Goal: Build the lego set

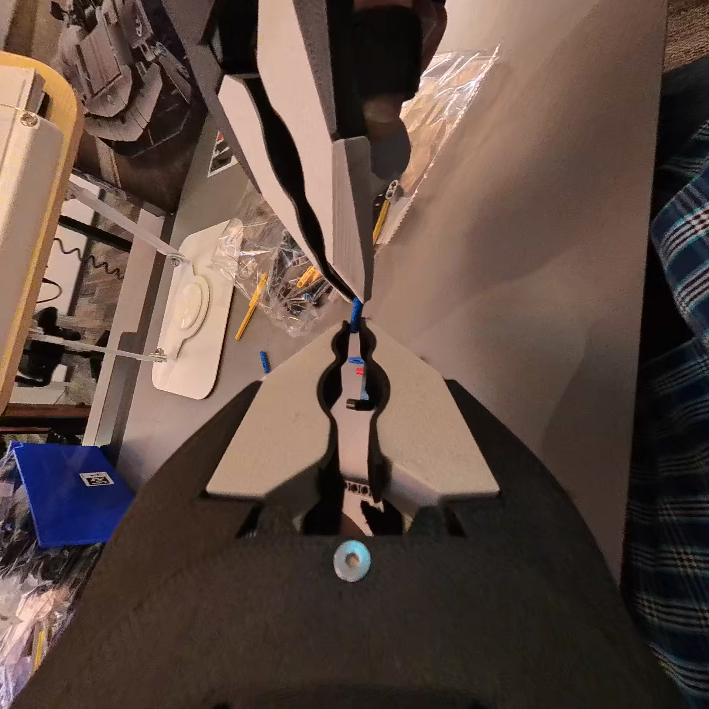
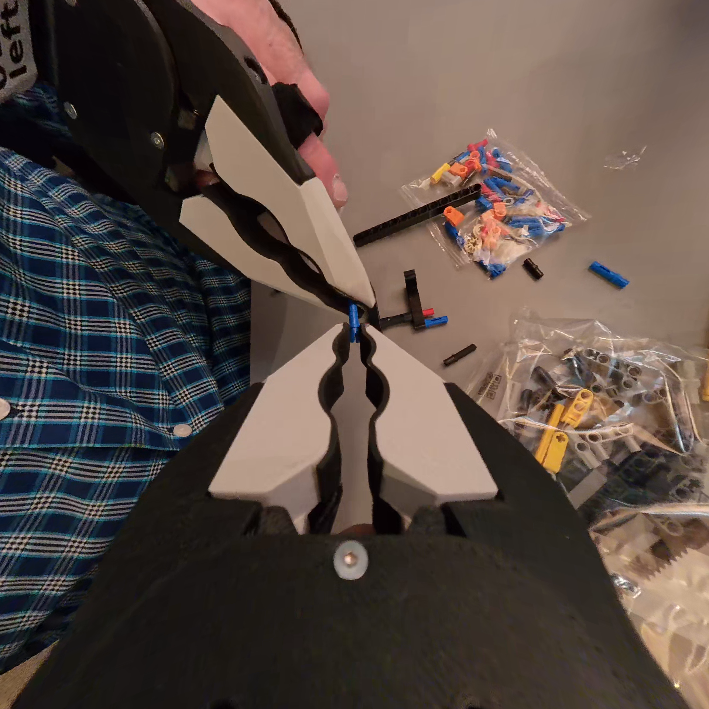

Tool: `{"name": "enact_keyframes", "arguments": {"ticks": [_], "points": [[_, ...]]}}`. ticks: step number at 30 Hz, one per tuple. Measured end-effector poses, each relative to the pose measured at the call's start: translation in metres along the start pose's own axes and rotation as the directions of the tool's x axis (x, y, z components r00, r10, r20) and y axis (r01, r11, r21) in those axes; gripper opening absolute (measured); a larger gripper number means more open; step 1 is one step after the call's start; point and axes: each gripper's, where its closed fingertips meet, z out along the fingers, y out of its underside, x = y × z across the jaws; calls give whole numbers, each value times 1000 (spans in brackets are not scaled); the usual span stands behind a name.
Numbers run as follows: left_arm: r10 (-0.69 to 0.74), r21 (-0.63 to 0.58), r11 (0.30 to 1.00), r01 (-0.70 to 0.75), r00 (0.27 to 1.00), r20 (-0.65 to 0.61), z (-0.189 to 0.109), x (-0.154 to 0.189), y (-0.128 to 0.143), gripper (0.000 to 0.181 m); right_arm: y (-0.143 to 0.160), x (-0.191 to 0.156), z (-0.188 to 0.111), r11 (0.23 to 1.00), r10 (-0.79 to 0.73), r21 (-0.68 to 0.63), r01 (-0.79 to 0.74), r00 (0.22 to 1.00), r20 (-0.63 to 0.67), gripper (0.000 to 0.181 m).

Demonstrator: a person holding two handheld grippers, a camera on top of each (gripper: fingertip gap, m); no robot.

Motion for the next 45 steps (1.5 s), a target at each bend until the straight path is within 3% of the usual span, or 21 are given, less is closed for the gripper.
{"name": "enact_keyframes", "arguments": {"ticks": [6, 9, 12, 17, 20, 22, 28, 38, 42, 45], "points": [[-129, 20, 991, 129, 992, 3, -4, 3, -2, 1, -6, -2, -3, 997, 38, 71, -39, 999, 12, 3], [-260, 49, 964, 260, 966, 1, -5, -2, -3, 1, -11, 6, -7, 989, 73, 129, -69, 997, -30, 14], [-461, 110, 880, 462, 887, -36, -8, -10, -7, 1, -20, 13, -21, 963, 135, 240, -121, 990, -43, 17], [-658, 201, 709, 676, 737, -154, -11, -19, -20, 2, -26, 11, -25, 907, 234, 357, -224, 972, 14, 15], [-711, 227, 641, 733, 679, -182, -11, -23, -24, 2, -32, 4, -21, 868, 268, 411, -280, 959, 89, 13], [-715, 249, 631, 735, 675, -183, -12, -25, -26, 2, -36, 3, -24, 841, 279, 452, -297, 954, 108, 3], [-752, 285, 554, 782, 617, -233, -15, -28, -33, 2, -42, 0, -30, 793, 297, 498, -350, 937, 185, 1], [-730, 226, 631, 743, 666, -152, -16, -26, -14, 2, -33, 7, -24, 804, 324, 484, -345, 937, 129, 7], [-715, 158, 680, 716, 695, -70, -25, -44, 16, 1, -29, 26, -27, 868, 288, 430, -249, 957, -28, 12], [-690, 65, 722, 689, 724, -10, -28, -56, 48, 1, -23, 54, -30, 949, 189, 294, -119, 956, -223, 15]]}}
